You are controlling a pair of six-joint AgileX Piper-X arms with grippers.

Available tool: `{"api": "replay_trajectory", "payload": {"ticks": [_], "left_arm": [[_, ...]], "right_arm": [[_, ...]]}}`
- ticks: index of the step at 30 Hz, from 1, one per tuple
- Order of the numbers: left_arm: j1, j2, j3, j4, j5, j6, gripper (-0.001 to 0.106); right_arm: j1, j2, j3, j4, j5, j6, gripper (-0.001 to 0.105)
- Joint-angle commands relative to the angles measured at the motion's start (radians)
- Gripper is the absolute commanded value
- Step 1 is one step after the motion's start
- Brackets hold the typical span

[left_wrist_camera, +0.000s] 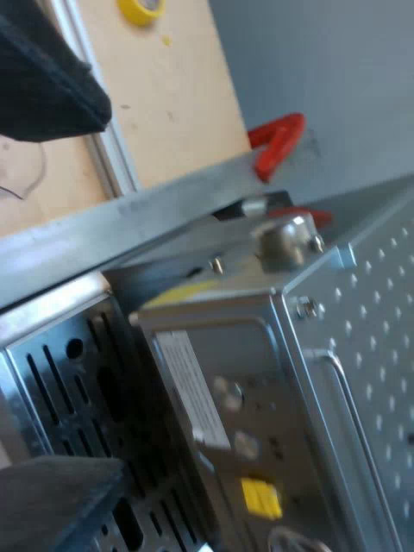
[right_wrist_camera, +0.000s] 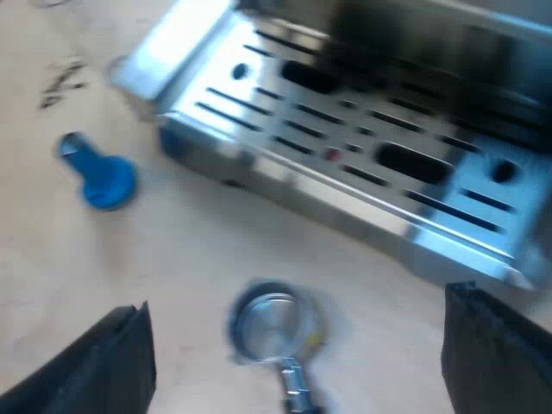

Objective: Grind coffee beans and then tamp

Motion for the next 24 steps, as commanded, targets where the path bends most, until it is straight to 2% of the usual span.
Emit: {"api": "replay_trajectory", "payload": {"ticks": [1,3,4,5,11,13,15,18,24], "left_arm": [[0.052,0.05,-0.027,0.026,0.014,-0.021,0.075],[0.057,0.056,-0.029,0.026,0.018,-0.027,0.075],[0.09,0.079,-0.036,0.024,0.063,-0.057,0.075],[0.104,0.085,-0.035,0.024,0.07,-0.06,0.075],[0.163,0.086,-0.035,0.052,0.068,-0.064,0.075],[0.171,0.086,-0.035,0.055,0.068,-0.064,0.075],[0.179,0.084,-0.035,0.054,0.063,-0.06,0.075],[0.177,0.076,-0.035,0.054,0.061,-0.052,0.075],[0.149,-0.019,-0.035,0.054,0.034,-0.053,0.075]], "right_arm": [[-0.164,-0.006,-0.029,0.074,-0.088,-0.023,0.07],[-0.275,-0.008,-0.033,0.118,-0.149,-0.054,0.07],[-0.341,-0.009,-0.033,0.14,-0.176,-0.074,0.07],[-0.396,-0.009,-0.033,0.159,-0.19,-0.092,0.07],[-0.701,-0.011,-0.033,0.25,-0.251,-0.217,0.07],[-0.751,-0.014,-0.033,0.256,-0.266,-0.238,0.07],[-0.859,-0.029,-0.033,0.276,-0.32,-0.299,0.07],[-0.885,-0.07,-0.033,0.269,-0.324,-0.298,0.07],[-0.877,-0.198,-0.033,0.288,-0.322,-0.328,0.07]]}}
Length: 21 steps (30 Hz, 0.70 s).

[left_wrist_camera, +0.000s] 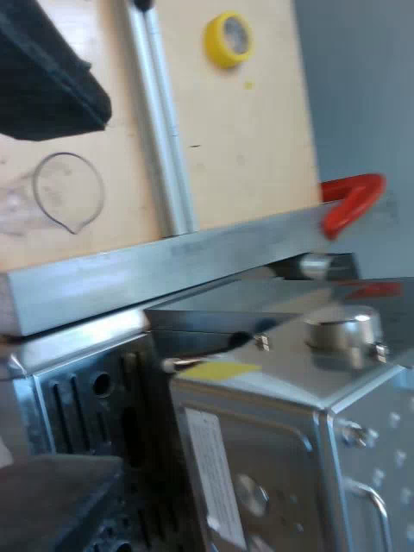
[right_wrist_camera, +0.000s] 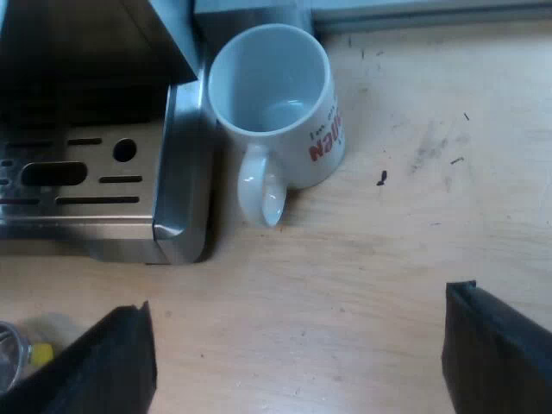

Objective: Grind coffee beans and then tamp

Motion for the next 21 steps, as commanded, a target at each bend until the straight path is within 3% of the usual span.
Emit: {"api": "replay_trajectory", "payload": {"ticks": [1,4,8,12,16,21], "left_arm": [[-0.029,-0.08,-0.008,-0.01,-0.016,-0.002,0.075],[-0.039,-0.145,-0.008,0.02,-0.021,-0.002,0.075],[-0.039,-0.241,-0.008,0.11,-0.087,0.005,0.075],[-0.039,-0.313,-0.004,0.159,-0.112,0.018,0.075],[-0.039,-0.392,0.014,0.226,-0.142,0.018,0.075],[-0.039,-0.501,0.053,0.305,-0.162,0.018,0.075]], "right_arm": [[-0.001,-0.079,-0.008,0.008,-0.012,-0.016,0.07],[-0.001,-0.162,-0.008,0.01,-0.012,-0.023,0.07],[-0.001,-0.28,0.005,0.01,-0.012,-0.023,0.07],[-0.001,-0.385,0.041,0.01,-0.01,-0.019,0.07],[-0.001,-0.496,0.09,0.016,0.052,0.018,0.07],[-0.001,-0.631,0.144,0.038,0.135,0.017,0.07]]}}
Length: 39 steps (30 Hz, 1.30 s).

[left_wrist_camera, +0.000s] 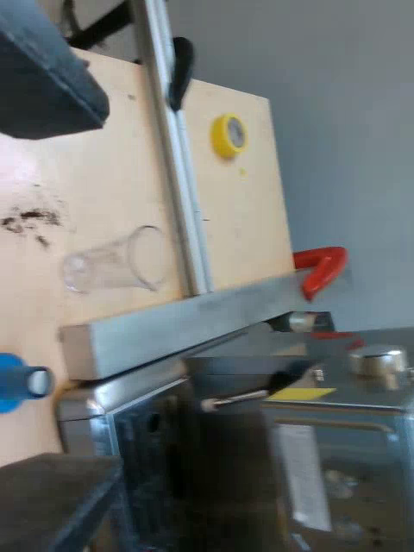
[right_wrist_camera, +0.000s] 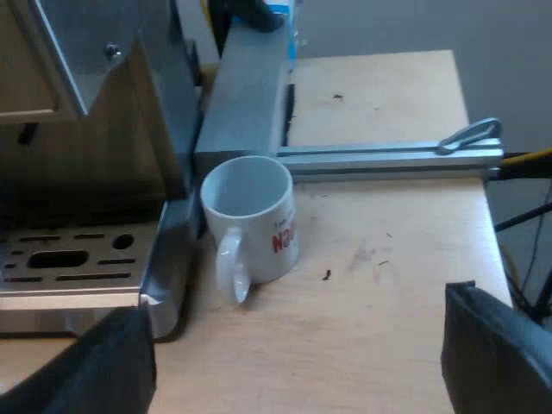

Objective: Grind coffee beans and then tamp

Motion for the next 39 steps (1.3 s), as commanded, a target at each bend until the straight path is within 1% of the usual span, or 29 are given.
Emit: {"api": "replay_trajectory", "payload": {"ticks": [1,4,7,9,12,13,14,15,19,20,21,23,25,29,31,33,34,37,39], "left_arm": [[-0.004,-0.071,0.021,0.051,-0.021,-0.003,0.075],[-0.004,-0.138,0.047,0.082,-0.021,-0.003,0.075],[-0.004,-0.189,0.07,0.122,-0.021,-0.003,0.075],[-0.004,-0.214,0.082,0.142,-0.021,-0.005,0.075],[0.001,-0.225,0.097,0.149,-0.055,-0.028,0.075],[0.002,-0.224,0.099,0.144,-0.079,-0.049,0.075],[0.002,-0.224,0.11,0.117,-0.106,-0.059,0.075],[0.002,-0.224,0.116,0.102,-0.111,-0.059,0.075],[0.002,-0.224,0.175,-0.028,-0.113,-0.059,0.075],[0.002,-0.224,0.2,-0.07,-0.113,-0.059,0.075],[0.002,-0.224,0.213,-0.085,-0.113,-0.059,0.075],[0.002,-0.223,0.264,-0.151,-0.111,-0.059,0.075],[0.002,-0.224,0.296,-0.184,-0.111,-0.059,0.075],[0.002,-0.222,0.361,-0.205,-0.107,-0.059,0.075],[0.002,-0.222,0.386,-0.205,-0.108,-0.059,0.075],[0.002,-0.222,0.393,-0.205,-0.108,-0.059,0.075],[0.002,-0.222,0.415,-0.211,-0.106,-0.059,0.075],[0.002,-0.222,0.416,-0.214,-0.106,-0.059,0.075],[0.002,-0.222,0.416,-0.214,-0.103,-0.059,0.075]], "right_arm": [[-0.001,-0.085,0.024,0.018,0.039,-0.001,0.07],[-0.003,-0.163,0.051,0.022,0.04,-0.001,0.07],[-0.004,-0.153,0.049,0.067,0.038,0.008,0.07],[-0.004,-0.157,0.065,0.04,0.024,0.008,0.07],[-0.004,-0.157,0.09,-0.01,0.024,0.015,0.07],[-0.004,-0.157,0.099,-0.029,0.024,0.017,0.07],[-0.004,-0.157,0.109,-0.046,0.024,0.016,0.07],[-0.004,-0.157,0.115,-0.065,0.024,0.016,0.07],[-0.004,-0.155,0.168,-0.123,0.024,0.016,0.07],[-0.004,-0.154,0.202,-0.139,0.024,0.018,0.07],[-0.004,-0.154,0.21,-0.143,0.024,0.019,0.07],[-0.004,-0.154,0.248,-0.146,0.024,0.019,0.07],[-0.004,-0.154,0.278,-0.146,0.024,0.019,0.07],[-0.004,-0.154,0.347,-0.146,0.024,0.019,0.07],[-0.004,-0.154,0.373,-0.146,0.024,0.019,0.07],[-0.004,-0.154,0.404,-0.146,0.024,0.019,0.07],[-0.004,-0.154,0.418,-0.146,0.024,0.019,0.07],[-0.004,-0.154,0.447,-0.161,0.024,0.019,0.07],[-0.004,-0.154,0.448,-0.165,0.024,0.019,0.07]]}}
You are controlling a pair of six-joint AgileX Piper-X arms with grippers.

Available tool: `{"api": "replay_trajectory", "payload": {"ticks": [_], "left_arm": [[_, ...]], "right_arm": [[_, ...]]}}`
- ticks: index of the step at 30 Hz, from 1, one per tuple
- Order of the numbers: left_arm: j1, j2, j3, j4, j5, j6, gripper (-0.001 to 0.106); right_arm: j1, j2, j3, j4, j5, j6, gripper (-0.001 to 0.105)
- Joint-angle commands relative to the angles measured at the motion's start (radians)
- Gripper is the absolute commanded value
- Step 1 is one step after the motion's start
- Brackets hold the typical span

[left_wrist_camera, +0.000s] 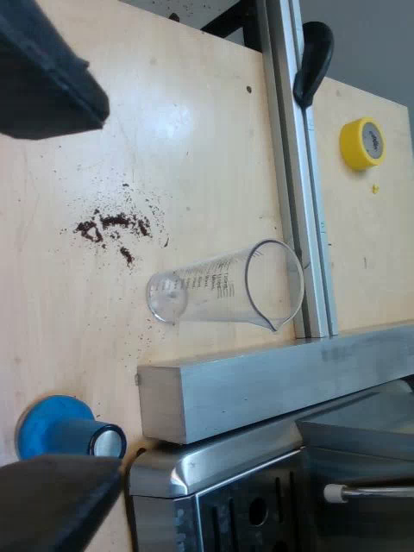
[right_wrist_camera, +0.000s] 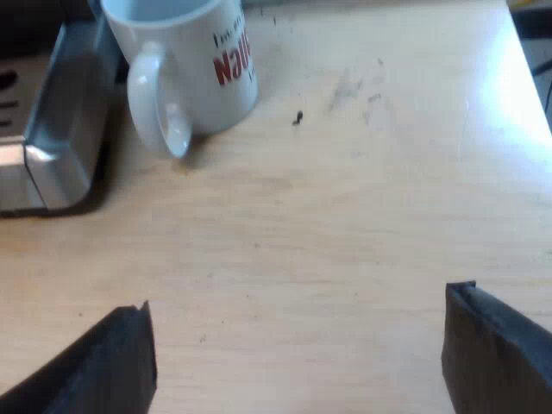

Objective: Grind coffee beans and then tamp

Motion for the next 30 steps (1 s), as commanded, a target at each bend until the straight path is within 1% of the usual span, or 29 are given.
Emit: {"api": "replay_trajectory", "payload": {"ticks": [1,30], "left_arm": [[0.002,-0.137,-0.003,-0.019,-0.013,-0.012,0.075],[0.002,-0.14,0.006,-0.036,-0.008,-0.011,0.075]], "right_arm": [[-0.004,-0.046,-0.006,-0.02,-0.007,0.003,0.07],[-0.004,-0.046,-0.006,-0.02,-0.007,0.003,0.07]]}}
